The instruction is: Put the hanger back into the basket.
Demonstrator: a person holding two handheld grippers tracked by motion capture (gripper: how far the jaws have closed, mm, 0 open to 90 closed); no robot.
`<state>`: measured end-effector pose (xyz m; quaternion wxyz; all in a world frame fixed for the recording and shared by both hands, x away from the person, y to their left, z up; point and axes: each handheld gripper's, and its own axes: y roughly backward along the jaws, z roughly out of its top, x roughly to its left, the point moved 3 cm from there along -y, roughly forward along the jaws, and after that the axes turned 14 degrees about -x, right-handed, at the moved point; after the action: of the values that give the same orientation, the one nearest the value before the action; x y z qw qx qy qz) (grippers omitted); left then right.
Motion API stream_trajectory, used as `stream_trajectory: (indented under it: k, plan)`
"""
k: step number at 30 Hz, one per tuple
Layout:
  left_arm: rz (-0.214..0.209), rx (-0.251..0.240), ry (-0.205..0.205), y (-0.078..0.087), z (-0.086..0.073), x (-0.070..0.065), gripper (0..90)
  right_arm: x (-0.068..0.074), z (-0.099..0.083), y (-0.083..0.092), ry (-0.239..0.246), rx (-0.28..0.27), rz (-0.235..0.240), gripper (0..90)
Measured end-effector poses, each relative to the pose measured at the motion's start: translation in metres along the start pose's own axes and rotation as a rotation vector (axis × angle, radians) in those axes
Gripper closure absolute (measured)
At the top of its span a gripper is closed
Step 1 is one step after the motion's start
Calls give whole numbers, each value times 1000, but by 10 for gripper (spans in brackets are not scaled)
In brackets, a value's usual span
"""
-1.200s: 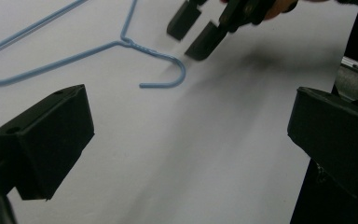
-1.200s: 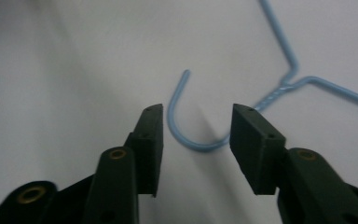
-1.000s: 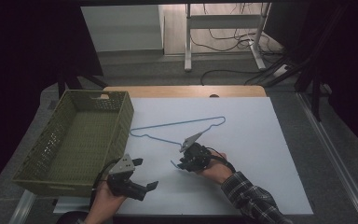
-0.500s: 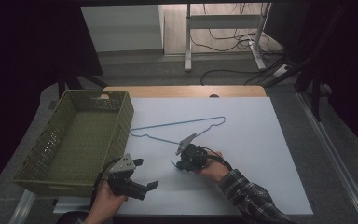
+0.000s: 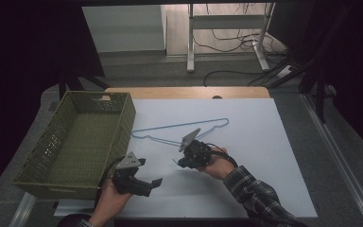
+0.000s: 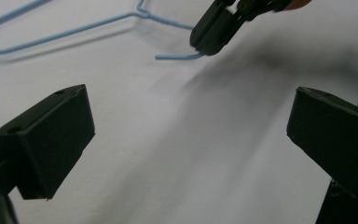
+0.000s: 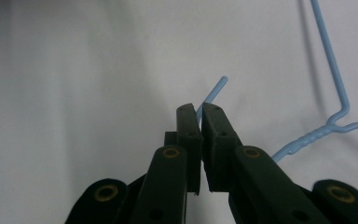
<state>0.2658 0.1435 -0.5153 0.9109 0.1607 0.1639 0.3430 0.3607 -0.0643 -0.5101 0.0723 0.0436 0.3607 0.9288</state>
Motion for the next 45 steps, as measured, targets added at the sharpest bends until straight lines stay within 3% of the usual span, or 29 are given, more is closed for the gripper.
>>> stream_trajectory:
  k: [4,8,14,29,34,45]
  plan:
    - [30,30,-4,-8,-1,1,12,0,8,5,2,-2,10,869]
    - [6,35,13,-15,1,3,15,-2,13,8,6,-6,14,869]
    - [37,59,-12,-28,3,3,55,-3,18,11,-2,-10,18,870]
    - [193,66,20,-46,4,34,103,-8,30,17,-14,-22,36,871]
    - [234,65,-2,-57,8,46,114,-11,34,19,-19,-25,48,871]
    - [227,51,-36,-80,17,65,134,-16,40,25,-18,-27,58,871]
